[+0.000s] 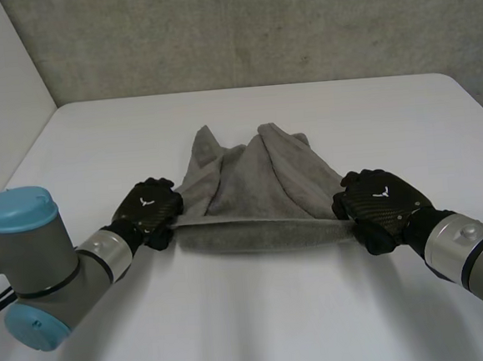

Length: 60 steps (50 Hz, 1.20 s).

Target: Fold the towel.

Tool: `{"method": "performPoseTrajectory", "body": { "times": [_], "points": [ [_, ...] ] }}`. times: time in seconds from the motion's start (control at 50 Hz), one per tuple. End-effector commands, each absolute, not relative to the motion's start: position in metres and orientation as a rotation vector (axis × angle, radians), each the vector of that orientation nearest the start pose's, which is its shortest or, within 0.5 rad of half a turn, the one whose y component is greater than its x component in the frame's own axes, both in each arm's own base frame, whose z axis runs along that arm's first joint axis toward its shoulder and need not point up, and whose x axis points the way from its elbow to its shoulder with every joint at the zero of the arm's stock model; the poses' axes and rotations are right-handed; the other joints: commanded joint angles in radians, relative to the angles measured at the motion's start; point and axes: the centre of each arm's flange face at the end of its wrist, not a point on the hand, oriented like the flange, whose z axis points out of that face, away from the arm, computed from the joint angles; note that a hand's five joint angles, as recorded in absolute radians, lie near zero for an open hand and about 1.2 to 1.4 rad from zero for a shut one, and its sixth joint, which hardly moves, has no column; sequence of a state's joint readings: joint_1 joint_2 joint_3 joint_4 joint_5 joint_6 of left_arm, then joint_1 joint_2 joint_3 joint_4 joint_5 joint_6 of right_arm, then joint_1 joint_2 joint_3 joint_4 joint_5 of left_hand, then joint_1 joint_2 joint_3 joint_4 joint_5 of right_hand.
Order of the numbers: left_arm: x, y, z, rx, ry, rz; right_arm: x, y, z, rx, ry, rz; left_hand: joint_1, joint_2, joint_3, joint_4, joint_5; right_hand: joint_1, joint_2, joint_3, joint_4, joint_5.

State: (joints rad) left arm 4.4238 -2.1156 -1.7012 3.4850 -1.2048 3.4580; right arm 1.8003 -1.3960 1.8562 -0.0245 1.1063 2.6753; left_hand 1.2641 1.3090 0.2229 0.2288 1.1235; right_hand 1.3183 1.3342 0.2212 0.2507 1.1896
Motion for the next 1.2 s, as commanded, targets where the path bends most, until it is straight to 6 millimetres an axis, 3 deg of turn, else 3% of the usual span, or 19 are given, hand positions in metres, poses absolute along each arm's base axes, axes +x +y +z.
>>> {"method": "performPoseTrajectory", "body": {
  "times": [0.02, 0.1, 0.14, 0.28, 0.36, 0.48, 0.62, 0.74, 0.88, 1.06, 1.2],
  "points": [
    [-0.253, -0.289, 0.122, 1.153, 2.519, -1.994, 0.228, -0.227, 0.185, -1.142, 2.129, -1.579, 0.132, 0.087, -0.048, -0.054, 0.098, 0.078, 0.062, -0.047, -0.076, 0.032],
    [-0.251, -0.288, 0.126, 1.141, 2.508, -2.003, 0.224, -0.231, 0.184, -1.124, 2.152, -1.589, 0.132, 0.087, -0.048, -0.054, 0.098, 0.078, 0.062, -0.047, -0.076, 0.032],
    [-0.247, -0.287, 0.141, 1.118, 2.476, -2.042, 0.223, -0.232, 0.184, -1.122, 2.153, -1.588, 0.132, 0.087, -0.048, -0.054, 0.098, 0.078, 0.062, -0.047, -0.076, 0.032],
    [-0.241, -0.278, 0.157, 1.101, 2.443, -2.079, 0.223, -0.236, 0.172, -1.117, 2.174, -1.553, 0.132, 0.087, -0.048, -0.054, 0.098, 0.026, 0.010, -0.047, -0.076, -0.020],
    [-0.238, -0.272, 0.170, 1.084, 2.413, -2.114, 0.219, -0.245, 0.158, -1.101, 2.212, -1.521, 0.132, 0.087, -0.048, -0.054, 0.098, -0.383, -0.399, -0.047, -0.076, -0.429],
    [-0.233, -0.269, 0.180, 1.060, 2.418, -2.112, 0.212, -0.255, 0.141, -1.064, 2.266, -1.478, 0.132, 0.087, -0.048, -0.054, 0.098, -0.523, -0.539, -0.047, -0.076, -0.569],
    [-0.226, -0.270, 0.189, 1.028, 2.432, -2.094, 0.211, -0.260, 0.135, -1.049, 2.261, -1.501, 0.132, 0.087, -0.048, -0.054, 0.098, -0.552, -0.568, -0.047, -0.076, -0.598],
    [-0.225, -0.270, 0.190, 1.026, 2.441, -2.084, 0.211, -0.262, 0.129, -1.045, 2.271, -1.494, 0.132, 0.087, -0.048, -0.054, 0.098, -0.793, -0.809, -0.047, -0.076, -0.839],
    [-0.224, -0.271, 0.191, 1.021, 2.456, -2.068, 0.210, -0.267, 0.136, -1.045, 2.264, -1.524, 0.132, 0.087, -0.048, -0.054, 0.098, -1.045, -1.061, -0.047, -0.076, -1.091],
    [-0.216, -0.275, 0.190, 0.984, 2.473, -2.044, 0.187, -0.292, 0.143, -1.049, 2.287, -1.617, 0.132, 0.087, -0.048, -0.054, 0.098, -0.978, -0.994, -0.047, -0.076, -1.024],
    [-0.216, -0.273, 0.188, 0.986, 2.482, -2.035, 0.176, -0.299, 0.142, -1.209, 2.280, -1.635, 0.132, 0.087, -0.048, -0.054, 0.098, -0.908, -0.923, -0.047, -0.076, -0.953]
  ]
}}
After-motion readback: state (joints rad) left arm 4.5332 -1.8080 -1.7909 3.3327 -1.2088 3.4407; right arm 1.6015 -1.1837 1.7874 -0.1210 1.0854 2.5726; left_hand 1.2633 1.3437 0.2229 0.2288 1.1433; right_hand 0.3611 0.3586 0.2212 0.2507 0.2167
